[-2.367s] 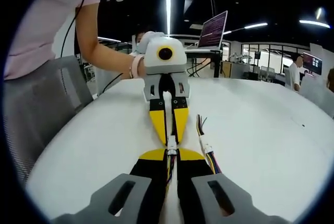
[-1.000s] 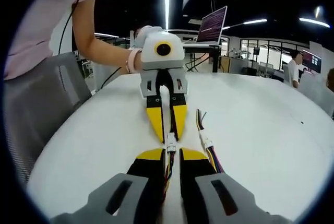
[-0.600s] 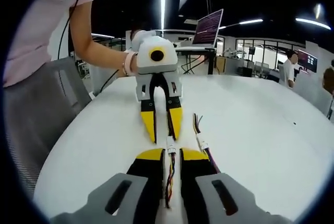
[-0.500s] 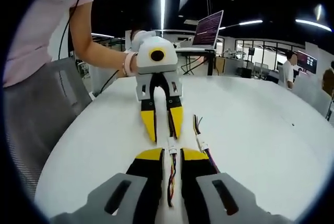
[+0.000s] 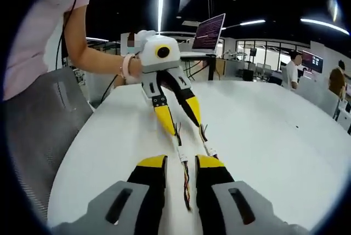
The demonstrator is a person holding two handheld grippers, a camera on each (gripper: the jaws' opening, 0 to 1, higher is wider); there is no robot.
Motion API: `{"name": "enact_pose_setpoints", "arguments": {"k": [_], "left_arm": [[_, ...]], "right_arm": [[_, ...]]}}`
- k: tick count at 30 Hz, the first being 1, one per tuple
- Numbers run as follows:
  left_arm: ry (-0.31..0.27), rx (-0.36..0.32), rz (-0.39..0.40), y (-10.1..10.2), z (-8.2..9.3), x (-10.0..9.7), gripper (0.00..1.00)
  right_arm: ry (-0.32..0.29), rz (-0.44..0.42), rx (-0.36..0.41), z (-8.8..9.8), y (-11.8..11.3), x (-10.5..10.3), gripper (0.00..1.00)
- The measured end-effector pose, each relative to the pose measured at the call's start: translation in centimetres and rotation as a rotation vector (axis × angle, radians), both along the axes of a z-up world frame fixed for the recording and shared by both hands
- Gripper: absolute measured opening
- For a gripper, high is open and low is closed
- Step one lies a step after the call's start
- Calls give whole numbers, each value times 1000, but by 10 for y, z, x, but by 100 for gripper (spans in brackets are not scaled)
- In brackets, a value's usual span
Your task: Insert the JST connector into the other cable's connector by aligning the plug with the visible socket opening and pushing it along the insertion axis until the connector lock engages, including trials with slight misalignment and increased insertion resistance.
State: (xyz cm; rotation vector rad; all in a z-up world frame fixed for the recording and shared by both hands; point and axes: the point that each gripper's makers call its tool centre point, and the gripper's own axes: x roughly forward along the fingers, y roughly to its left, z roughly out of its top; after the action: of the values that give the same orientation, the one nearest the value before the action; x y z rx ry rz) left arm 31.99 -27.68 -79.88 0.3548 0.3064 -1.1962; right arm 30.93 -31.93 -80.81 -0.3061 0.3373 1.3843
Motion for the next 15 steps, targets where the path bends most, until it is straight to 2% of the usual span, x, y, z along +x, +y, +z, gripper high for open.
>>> {"name": "enact_pose_setpoints", "arguments": {"k": [2,6,11,15], "left_arm": [[20,-13,37,1,4,0,17],[20,-45,97,6,13,0,23],[-11,-32,154,11,29,-6,28],[-12,-43,197,17,36,-6,31]], "right_arm": [[-45,-57,16,8,-3,8,15],[-57,-91,38,22,-5,5,15],[-69,-116,29,31,-10,1,18],[-73,-151,4,35,-15,-3,20]]}}
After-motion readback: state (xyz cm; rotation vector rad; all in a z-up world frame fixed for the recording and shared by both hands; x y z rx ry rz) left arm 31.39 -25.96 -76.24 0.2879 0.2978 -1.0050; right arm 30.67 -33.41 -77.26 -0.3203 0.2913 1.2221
